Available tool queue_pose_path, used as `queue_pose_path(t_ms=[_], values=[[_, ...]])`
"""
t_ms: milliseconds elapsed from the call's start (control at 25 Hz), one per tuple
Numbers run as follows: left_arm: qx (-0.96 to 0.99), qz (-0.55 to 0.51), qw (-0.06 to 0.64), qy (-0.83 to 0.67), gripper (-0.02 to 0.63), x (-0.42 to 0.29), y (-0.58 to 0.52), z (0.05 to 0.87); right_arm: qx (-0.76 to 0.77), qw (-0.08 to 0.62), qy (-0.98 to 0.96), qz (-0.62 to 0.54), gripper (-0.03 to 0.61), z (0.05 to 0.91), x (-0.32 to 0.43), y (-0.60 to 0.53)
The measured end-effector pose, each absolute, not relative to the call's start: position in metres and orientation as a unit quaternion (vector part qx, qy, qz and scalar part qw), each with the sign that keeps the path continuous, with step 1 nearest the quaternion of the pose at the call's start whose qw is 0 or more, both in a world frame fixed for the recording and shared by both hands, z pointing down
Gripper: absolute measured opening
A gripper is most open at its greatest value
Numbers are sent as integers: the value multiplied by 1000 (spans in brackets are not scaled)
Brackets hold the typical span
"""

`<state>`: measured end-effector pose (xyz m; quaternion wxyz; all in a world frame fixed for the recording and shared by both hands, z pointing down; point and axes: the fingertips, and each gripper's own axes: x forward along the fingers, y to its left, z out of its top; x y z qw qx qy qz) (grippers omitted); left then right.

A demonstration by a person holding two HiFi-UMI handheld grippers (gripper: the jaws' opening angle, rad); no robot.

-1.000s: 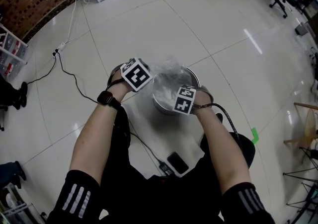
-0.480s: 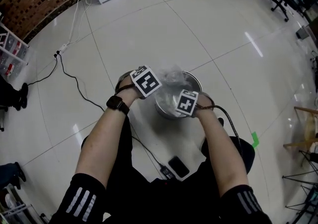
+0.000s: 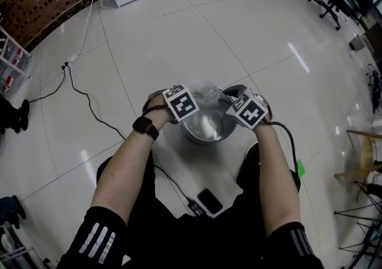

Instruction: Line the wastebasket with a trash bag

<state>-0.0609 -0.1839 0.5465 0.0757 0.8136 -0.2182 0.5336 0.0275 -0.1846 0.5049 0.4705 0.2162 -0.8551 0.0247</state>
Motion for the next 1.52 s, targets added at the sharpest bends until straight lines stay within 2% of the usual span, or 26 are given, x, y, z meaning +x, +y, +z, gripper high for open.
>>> queue_pose_path(t_ms=[120,200,560,800,960,1160,1360,1520], values=[[818,537,72,-193,-5,-53,-176,550,229,418,-878,50,129,491,12,-199],[822,536,74,-176,-5,-49,-170,551,219,418,-878,77,130,502,6,-202],[821,557,64,-105,-5,-25,-135,590,130,560,-806,138,115,634,14,-165],[816,570,63,-74,-5,-7,-114,616,107,592,-783,159,115,676,18,-145],[813,577,62,-59,-5,-4,-108,622,153,568,-788,184,117,662,30,-162],[830,544,87,-84,-5,-7,-120,603,198,467,-848,152,121,588,35,-202],[841,510,118,-136,-5,-16,-139,584,165,475,-857,115,141,553,55,-186],[869,445,165,-137,-5,3,-139,565,130,475,-863,113,163,541,62,-159]])
